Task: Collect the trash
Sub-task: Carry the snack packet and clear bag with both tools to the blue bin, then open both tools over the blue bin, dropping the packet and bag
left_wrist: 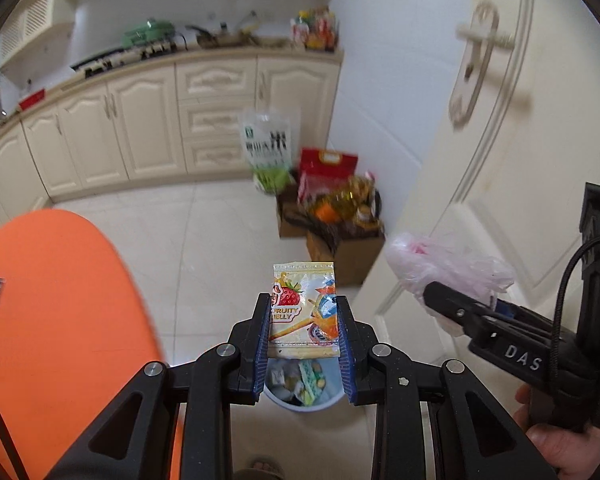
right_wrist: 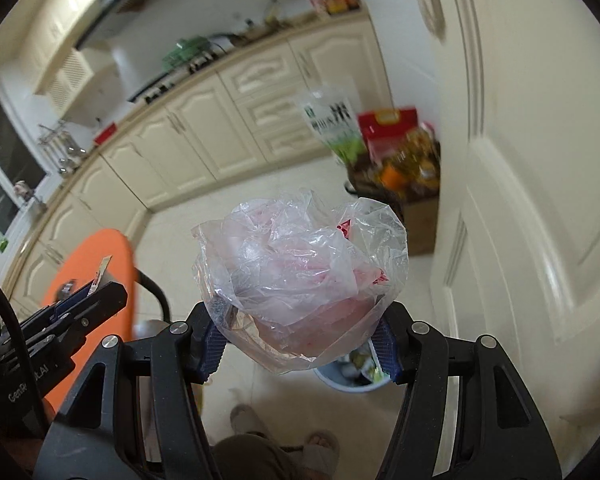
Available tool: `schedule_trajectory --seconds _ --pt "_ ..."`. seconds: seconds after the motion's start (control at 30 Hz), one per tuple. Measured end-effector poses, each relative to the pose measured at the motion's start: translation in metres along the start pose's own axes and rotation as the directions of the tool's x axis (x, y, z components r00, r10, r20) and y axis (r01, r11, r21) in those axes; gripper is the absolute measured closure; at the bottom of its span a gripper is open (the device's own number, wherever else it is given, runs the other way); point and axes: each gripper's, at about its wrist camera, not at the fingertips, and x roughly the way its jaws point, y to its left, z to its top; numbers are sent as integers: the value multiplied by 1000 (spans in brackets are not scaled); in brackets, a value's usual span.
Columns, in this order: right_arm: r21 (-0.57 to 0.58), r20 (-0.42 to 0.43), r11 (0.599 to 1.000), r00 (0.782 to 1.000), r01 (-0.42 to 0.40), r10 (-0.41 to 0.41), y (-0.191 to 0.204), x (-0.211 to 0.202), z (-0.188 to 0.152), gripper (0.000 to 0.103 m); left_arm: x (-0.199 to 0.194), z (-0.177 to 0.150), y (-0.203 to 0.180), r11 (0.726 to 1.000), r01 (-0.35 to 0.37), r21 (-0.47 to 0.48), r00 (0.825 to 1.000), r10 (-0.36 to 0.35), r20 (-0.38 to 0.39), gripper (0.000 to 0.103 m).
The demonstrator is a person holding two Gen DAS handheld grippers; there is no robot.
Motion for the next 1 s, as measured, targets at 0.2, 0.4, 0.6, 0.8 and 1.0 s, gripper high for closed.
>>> schedule_trajectory --seconds 0.2,0.4,0.6,0.8,1.0 --pt "50 -95 999 995 22 -17 -32 55 -7 45 93 46 -17 1000 6 -11 993 -7 -122 77" --pt "91 -183 995 983 41 -24 -58 101 -13 45 166 76 -29 1000 -8 -20 974 3 -224 77" --pt "116 -243 992 970 40 -11 -73 134 -19 44 231 108 -32 1000 -22 -18 951 15 -309 77" --pt "164 -260 985 965 53 -8 -88 151 -21 31 254 121 -33 998 -61 -1 936 57 -348 44" --pt "201 -221 978 975 55 -10 -91 135 -18 14 240 119 -48 992 -124 34 951 128 -282 16"
